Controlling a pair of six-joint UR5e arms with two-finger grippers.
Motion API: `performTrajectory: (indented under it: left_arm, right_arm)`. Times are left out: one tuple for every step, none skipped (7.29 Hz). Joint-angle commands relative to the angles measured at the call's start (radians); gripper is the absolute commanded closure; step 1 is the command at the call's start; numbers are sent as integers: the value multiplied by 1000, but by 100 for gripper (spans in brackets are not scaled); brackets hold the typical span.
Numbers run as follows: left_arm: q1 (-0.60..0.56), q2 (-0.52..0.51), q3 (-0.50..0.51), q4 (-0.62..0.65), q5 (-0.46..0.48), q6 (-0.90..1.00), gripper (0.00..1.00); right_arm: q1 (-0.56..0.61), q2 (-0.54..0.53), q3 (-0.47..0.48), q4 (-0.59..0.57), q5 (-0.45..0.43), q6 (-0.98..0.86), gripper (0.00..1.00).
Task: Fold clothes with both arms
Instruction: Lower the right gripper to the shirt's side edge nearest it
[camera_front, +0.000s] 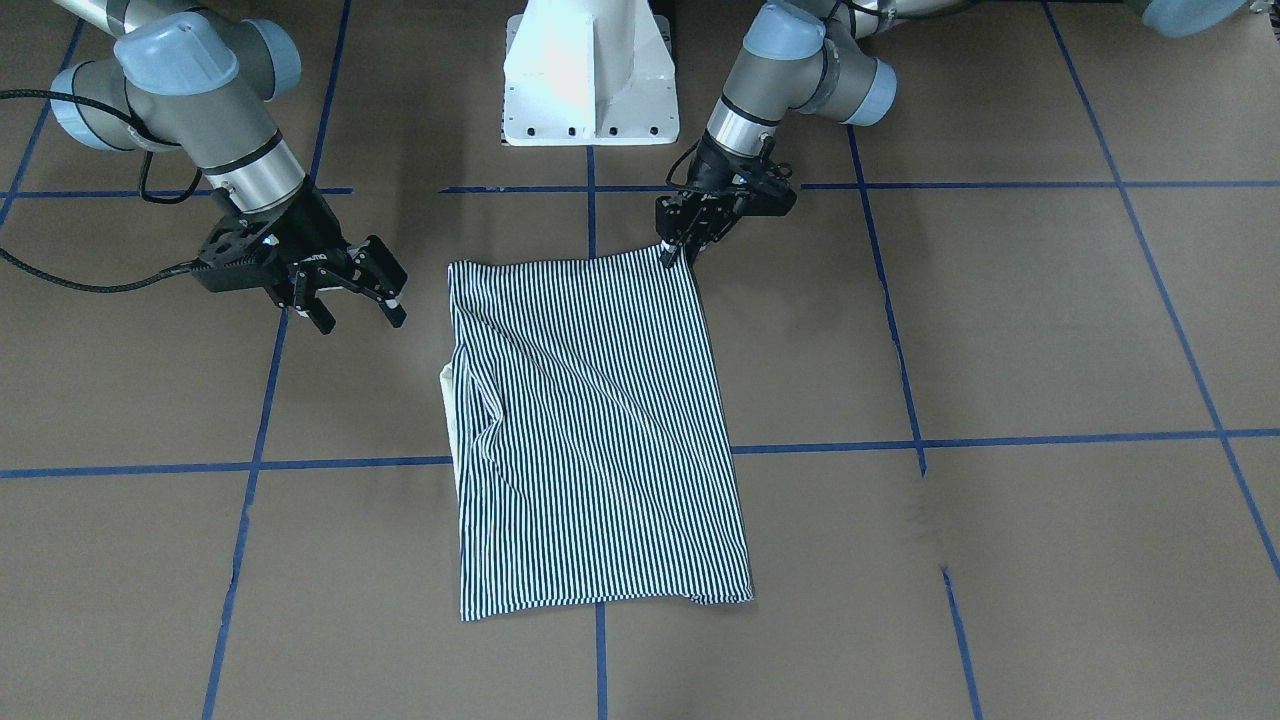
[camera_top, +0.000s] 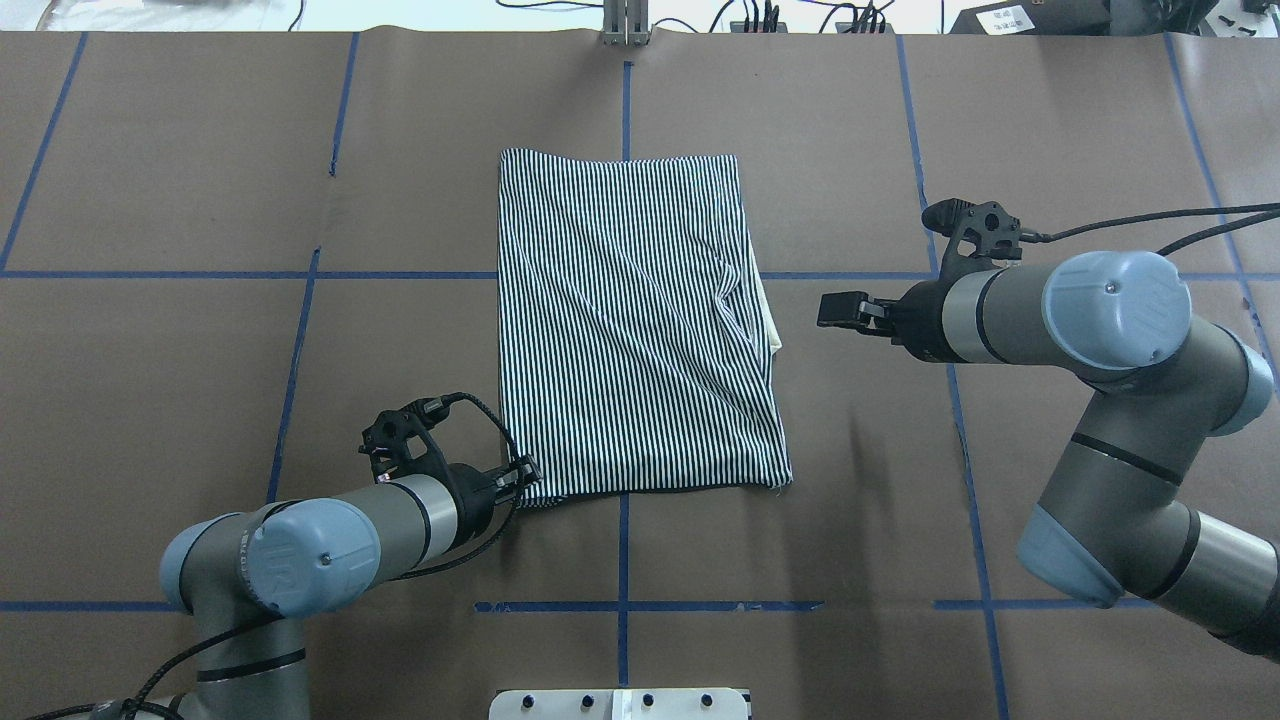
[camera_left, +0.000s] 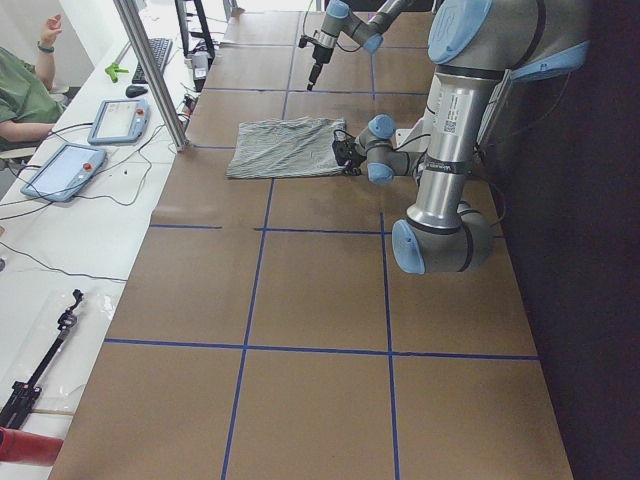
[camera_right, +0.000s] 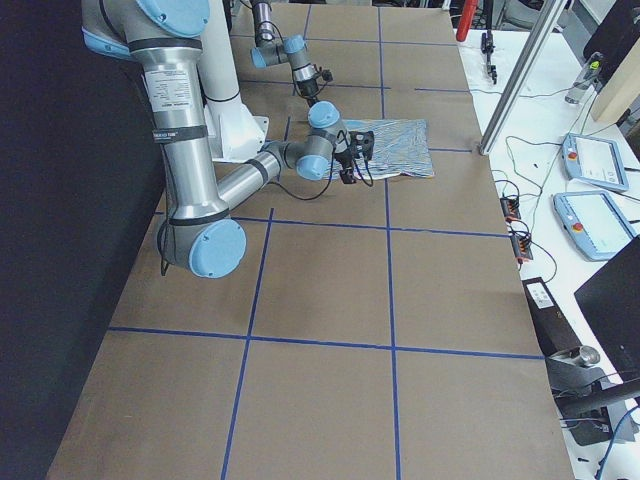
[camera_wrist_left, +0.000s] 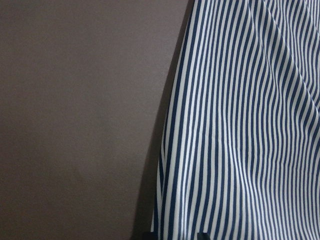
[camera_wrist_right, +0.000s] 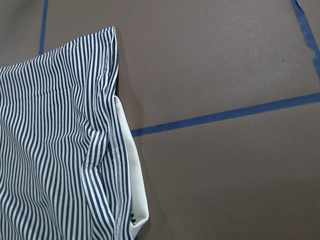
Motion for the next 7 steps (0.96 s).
performTrajectory:
  left_arm:
    - [5, 2, -1, 0, 1, 1, 60]
    - [6, 2, -5, 2, 1, 1, 60]
    - [6, 2, -5, 0, 0, 1, 60]
    - [9, 2, -5, 0, 1, 1, 67]
    - [9, 2, -4, 2, 1, 1, 91]
    - [9, 2, -5, 2, 3, 1, 100]
    - [12, 2, -5, 2, 3, 1, 100]
  right_arm:
    - [-5, 0, -1, 0, -11, 0, 0]
    - [-7, 0, -1, 0, -13, 0, 0]
    - [-8, 0, -1, 0, -13, 0, 0]
    - [-12, 0, -1, 0, -16, 0, 0]
    - [-16, 0, -1, 0, -17, 2, 0]
    - [-50, 8, -1, 0, -55, 73, 1]
    - [-147, 41, -2, -17, -198, 197, 3]
